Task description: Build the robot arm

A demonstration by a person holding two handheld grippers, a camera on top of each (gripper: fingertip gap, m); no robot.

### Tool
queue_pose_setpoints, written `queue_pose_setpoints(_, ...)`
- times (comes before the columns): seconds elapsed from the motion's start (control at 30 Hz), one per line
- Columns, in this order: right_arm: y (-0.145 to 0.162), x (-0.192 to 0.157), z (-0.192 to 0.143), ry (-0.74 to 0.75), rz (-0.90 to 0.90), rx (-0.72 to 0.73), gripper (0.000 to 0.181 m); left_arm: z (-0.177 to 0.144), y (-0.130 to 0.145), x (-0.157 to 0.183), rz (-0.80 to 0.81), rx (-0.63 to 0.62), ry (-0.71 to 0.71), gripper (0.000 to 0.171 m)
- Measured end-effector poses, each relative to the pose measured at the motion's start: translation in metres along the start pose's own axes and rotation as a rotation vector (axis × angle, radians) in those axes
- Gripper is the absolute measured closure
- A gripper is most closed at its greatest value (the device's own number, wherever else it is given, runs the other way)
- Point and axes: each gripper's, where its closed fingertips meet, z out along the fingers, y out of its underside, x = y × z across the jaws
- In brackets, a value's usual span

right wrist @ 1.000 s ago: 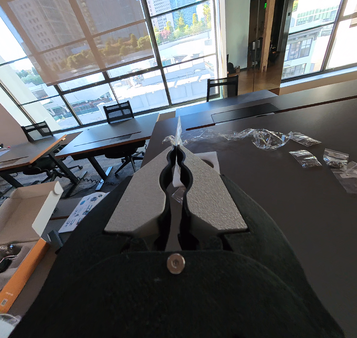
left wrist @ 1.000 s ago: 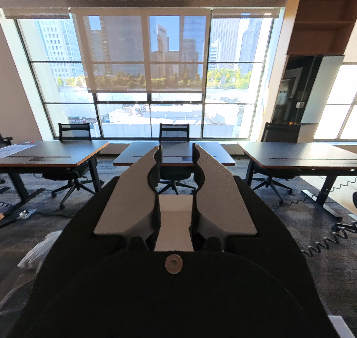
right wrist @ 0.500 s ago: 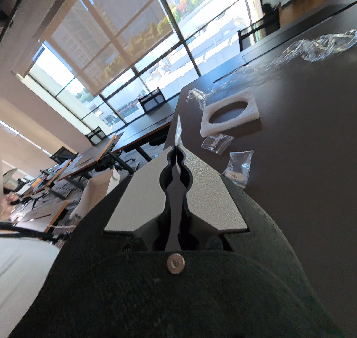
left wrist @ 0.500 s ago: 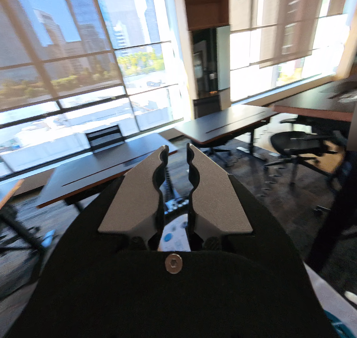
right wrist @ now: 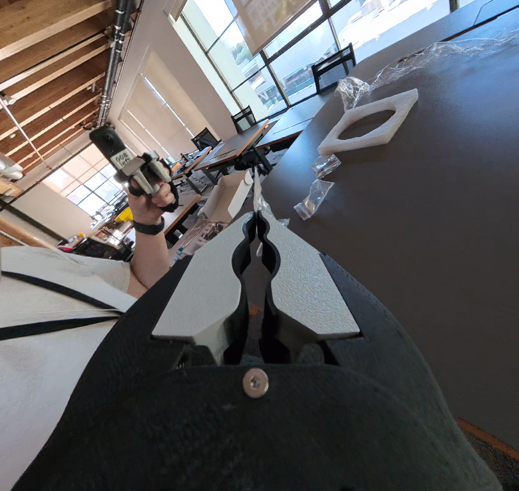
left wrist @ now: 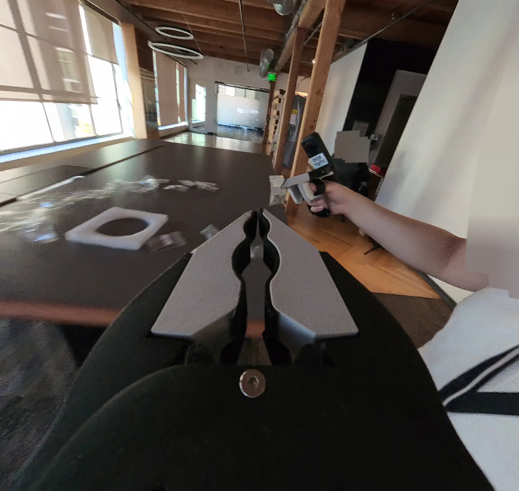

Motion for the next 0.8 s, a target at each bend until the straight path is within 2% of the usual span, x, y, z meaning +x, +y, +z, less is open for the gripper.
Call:
queue_pose_setpoints(0.1,-0.007,0.01,-0.023,-0.056,0.0,-0.053,0.181,0.112,0.02,0.019,-0.05,-0.113,0.041,0.14)
queue_pose_setpoints(0.2,-0.01,0.03,-0.037,-0.101,-0.019,-0.118,0.181,0.199,0.045,0.02,-0.037,-0.249,0.035,0.108)
queue_pose_setpoints(0.33,-0.006,0.064,-0.046,-0.163,-0.044,-0.182,0.181,0.277,0.082,0.013,-0.004,-0.402,0.107,0.12)
queue_pose_setpoints(0.43,-0.005,0.092,-0.049,-0.191,-0.058,-0.223,0.181,0.311,0.114,0.005,0.019,-0.545,0.204,0.145)
queue_pose_setpoints(0.5,-0.008,0.106,-0.053,-0.209,-0.086,-0.234,0.181,0.322,0.132,-0.006,0.043,-0.646,0.214,0.142)
queue_pose_setpoints(0.6,-0.023,0.112,-0.06,-0.297,-0.01,-0.246,0.181,0.331,0.148,-0.032,0.07,-0.744,0.145,0.137)
queue_pose_setpoints(0.67,-0.033,0.13,-0.059,-0.247,-0.026,-0.276,0.181,0.343,0.146,-0.033,0.004,-0.736,0.161,0.137)
queue_pose_setpoints(0.73,-0.028,0.143,-0.059,-0.252,-0.094,-0.403,0.181,0.362,0.14,-0.033,-0.067,-0.69,0.156,0.134)
queue_pose_setpoints(0.8,-0.023,0.157,-0.06,-0.279,-0.166,-0.511,0.181,0.382,0.141,-0.045,-0.072,-0.666,0.086,0.128)
